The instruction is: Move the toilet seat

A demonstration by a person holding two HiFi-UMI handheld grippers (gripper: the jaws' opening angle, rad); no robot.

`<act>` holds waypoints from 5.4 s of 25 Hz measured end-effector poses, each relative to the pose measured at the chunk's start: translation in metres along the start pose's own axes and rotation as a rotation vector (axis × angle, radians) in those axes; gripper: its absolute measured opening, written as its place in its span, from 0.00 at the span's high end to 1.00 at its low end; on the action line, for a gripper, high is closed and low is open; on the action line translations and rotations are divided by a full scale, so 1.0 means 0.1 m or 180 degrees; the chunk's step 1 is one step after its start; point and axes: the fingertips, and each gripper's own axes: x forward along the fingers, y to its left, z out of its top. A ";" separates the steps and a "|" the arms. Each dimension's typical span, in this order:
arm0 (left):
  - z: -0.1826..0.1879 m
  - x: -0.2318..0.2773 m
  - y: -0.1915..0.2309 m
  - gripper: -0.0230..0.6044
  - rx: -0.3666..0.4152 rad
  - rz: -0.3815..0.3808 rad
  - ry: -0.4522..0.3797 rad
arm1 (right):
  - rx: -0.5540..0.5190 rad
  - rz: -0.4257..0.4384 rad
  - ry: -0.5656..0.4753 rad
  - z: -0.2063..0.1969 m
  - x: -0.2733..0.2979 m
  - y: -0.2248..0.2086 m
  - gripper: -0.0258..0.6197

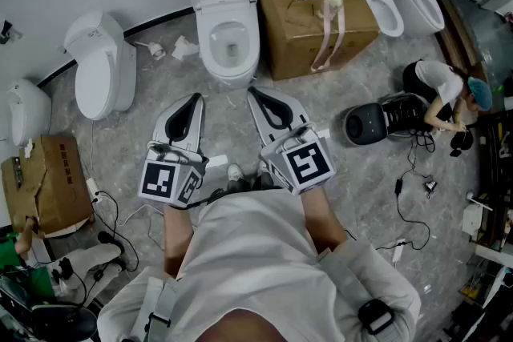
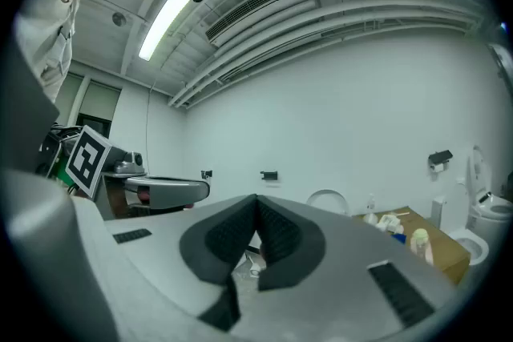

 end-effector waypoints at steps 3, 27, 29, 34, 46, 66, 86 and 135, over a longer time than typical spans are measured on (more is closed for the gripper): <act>-0.01 -0.02 -0.01 0.96 -0.0002 0.0019 0.0001 | -0.0001 0.0002 -0.0005 0.00 -0.02 0.01 0.96; -0.06 0.38 -0.03 0.96 0.0025 0.0145 0.0043 | -0.0024 0.0175 -0.0088 -0.02 0.12 -0.36 0.96; -0.08 0.44 0.04 0.96 0.0008 0.0140 0.0031 | -0.0047 0.0178 -0.0077 -0.04 0.22 -0.39 0.96; -0.14 0.60 0.32 0.96 -0.0025 0.0110 0.0040 | 0.0083 0.0161 0.0138 -0.15 0.51 -0.44 0.96; -0.22 1.01 1.14 0.96 -0.0007 -0.0079 0.0088 | 0.0088 0.0051 0.0248 -0.24 1.37 -0.55 0.96; -0.42 1.69 1.76 0.96 -0.0104 -0.0195 0.0158 | 0.0081 -0.0003 0.0374 -0.43 2.17 -0.96 0.96; -0.58 3.01 2.29 0.96 -0.0194 0.0048 0.0305 | 0.0186 0.0311 0.0428 -0.59 3.11 -2.11 0.96; -3.57 3.76 2.97 0.91 -0.0780 -0.0393 0.1226 | 0.0728 0.0020 0.1470 -3.56 3.84 -2.68 0.87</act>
